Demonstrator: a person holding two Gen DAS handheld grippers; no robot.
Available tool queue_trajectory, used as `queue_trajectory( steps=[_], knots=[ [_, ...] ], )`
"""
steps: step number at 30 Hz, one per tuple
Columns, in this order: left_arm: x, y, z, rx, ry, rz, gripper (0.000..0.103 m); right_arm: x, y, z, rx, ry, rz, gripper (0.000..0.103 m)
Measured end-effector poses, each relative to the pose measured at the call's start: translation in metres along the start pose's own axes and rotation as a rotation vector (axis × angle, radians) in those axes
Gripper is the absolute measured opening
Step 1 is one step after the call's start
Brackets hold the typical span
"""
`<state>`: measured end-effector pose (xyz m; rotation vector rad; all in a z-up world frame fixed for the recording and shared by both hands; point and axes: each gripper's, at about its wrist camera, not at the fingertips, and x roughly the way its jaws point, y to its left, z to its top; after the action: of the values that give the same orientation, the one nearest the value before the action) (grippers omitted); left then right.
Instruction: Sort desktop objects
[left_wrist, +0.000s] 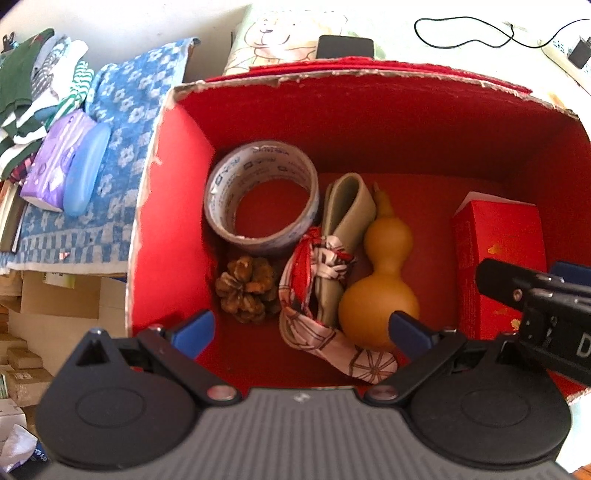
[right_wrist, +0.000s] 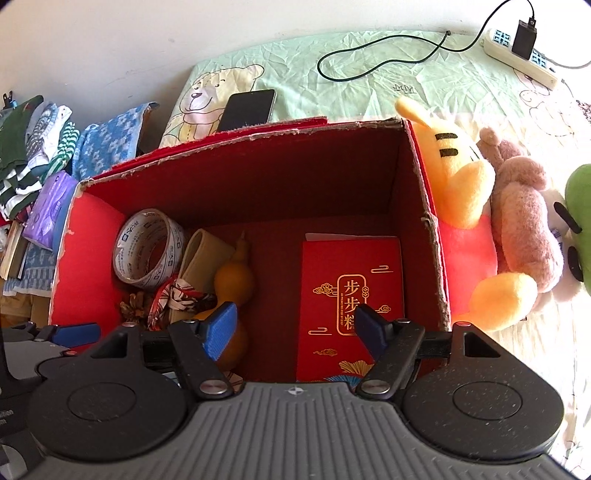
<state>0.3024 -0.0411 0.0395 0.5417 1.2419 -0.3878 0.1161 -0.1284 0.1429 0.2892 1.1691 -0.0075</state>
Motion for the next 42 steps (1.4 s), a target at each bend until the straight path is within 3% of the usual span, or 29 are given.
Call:
queue_trajectory(
  steps=[12, 13, 21, 31, 42],
  knots=[
    [0.008, -0.001, 0.006, 0.015, 0.018, -0.006, 0.101, 0.007, 0.009, 0.007, -0.008, 0.008, -0.022, 0.076],
    [0.008, -0.002, 0.005, -0.041, 0.025, 0.008, 0.101, 0.007, 0.009, 0.008, -0.005, 0.009, -0.018, 0.075],
    [0.009, -0.004, 0.007, -0.048, 0.007, 0.001, 0.101, 0.011, 0.01, 0.009, -0.01, 0.014, -0.025, 0.071],
    [0.006, -0.004, -0.004, -0.04, -0.019, -0.02, 0.101, 0.007, 0.008, 0.004, -0.056, -0.001, -0.032, 0.064],
    [0.006, -0.003, -0.024, -0.063, -0.026, -0.023, 0.101, 0.0, 0.003, -0.006, -0.084, -0.016, -0.065, 0.064]
  ],
)
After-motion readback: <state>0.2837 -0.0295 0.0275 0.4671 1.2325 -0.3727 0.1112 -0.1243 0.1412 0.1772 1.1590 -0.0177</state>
